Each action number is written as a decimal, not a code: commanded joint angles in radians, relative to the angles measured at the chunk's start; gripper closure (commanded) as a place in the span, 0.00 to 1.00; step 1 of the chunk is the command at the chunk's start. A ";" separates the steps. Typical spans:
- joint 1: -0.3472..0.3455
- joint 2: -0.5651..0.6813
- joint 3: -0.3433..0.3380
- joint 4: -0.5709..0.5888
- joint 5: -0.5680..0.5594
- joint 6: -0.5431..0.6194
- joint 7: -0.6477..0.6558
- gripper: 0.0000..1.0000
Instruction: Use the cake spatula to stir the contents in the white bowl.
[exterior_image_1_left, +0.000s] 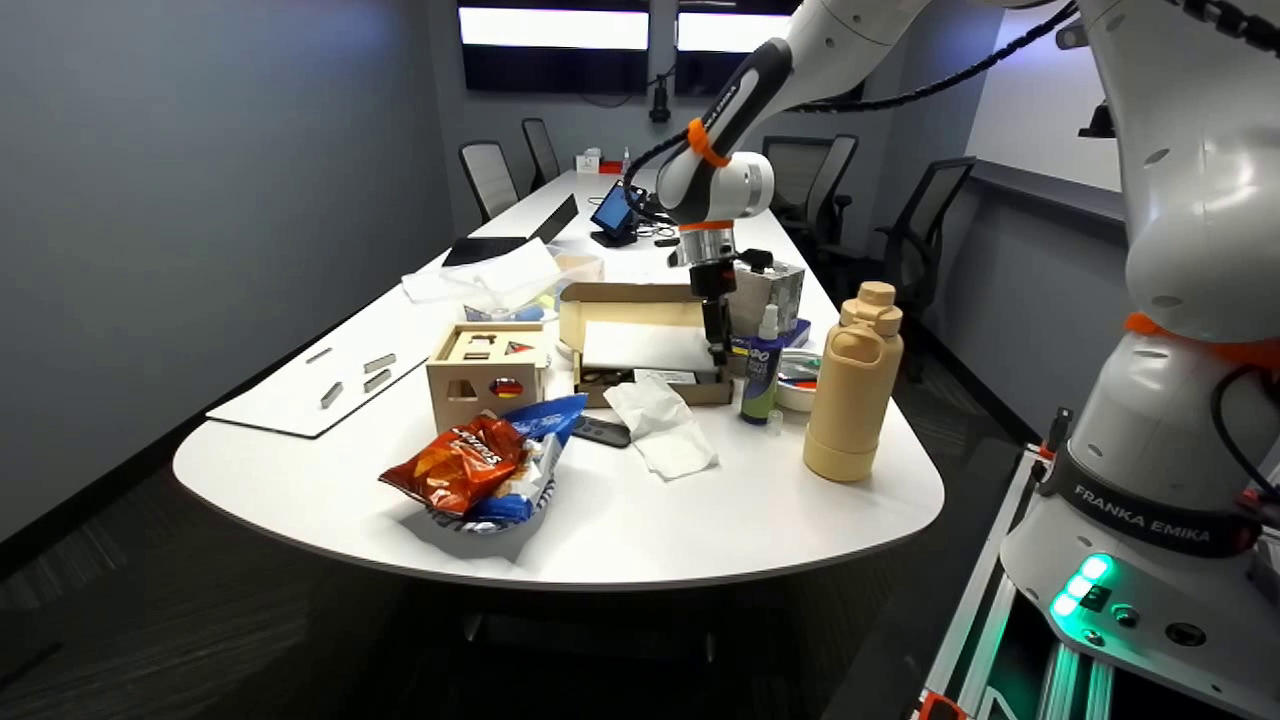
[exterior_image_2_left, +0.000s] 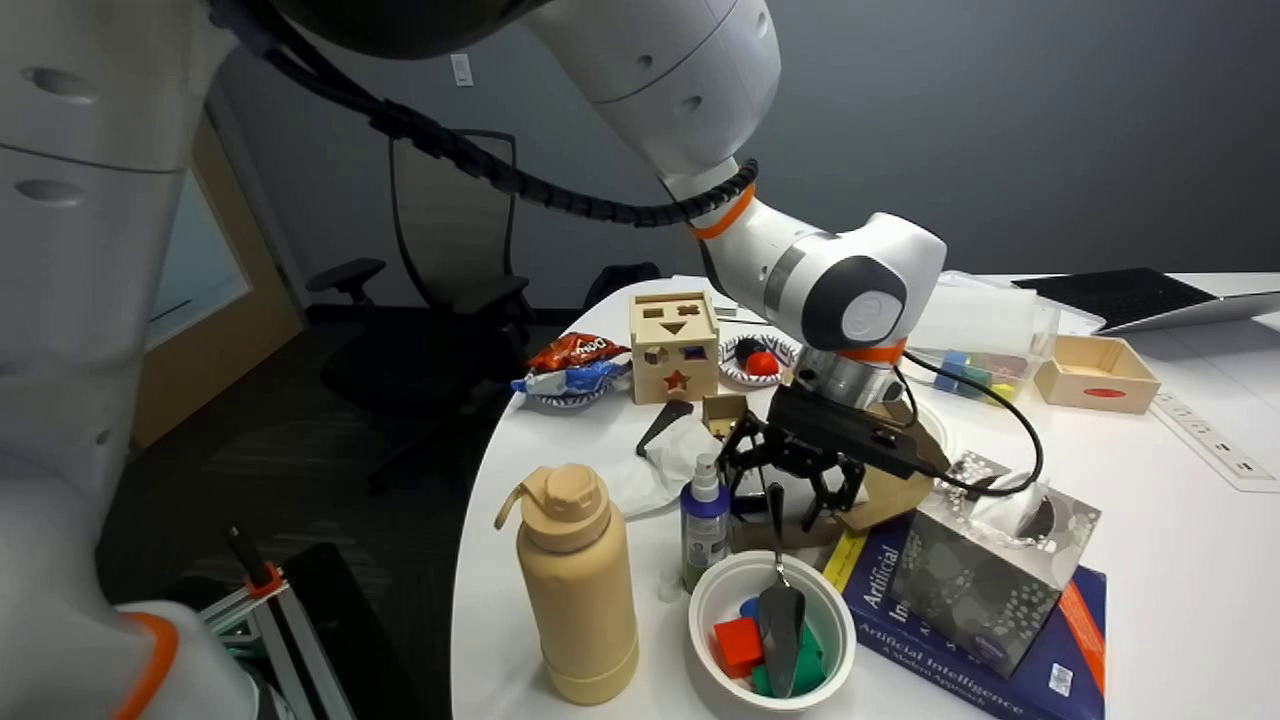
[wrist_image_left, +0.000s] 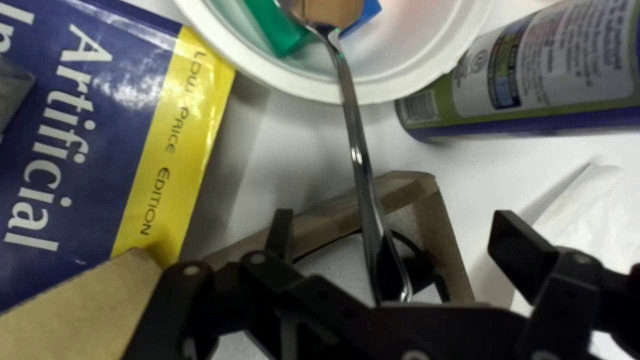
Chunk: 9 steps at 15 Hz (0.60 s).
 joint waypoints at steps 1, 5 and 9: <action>-0.020 0.024 0.013 0.040 0.023 -0.050 -0.038 0.00; -0.022 0.029 0.013 0.047 0.024 -0.068 -0.051 0.04; -0.023 0.037 0.012 0.058 0.025 -0.083 -0.061 0.38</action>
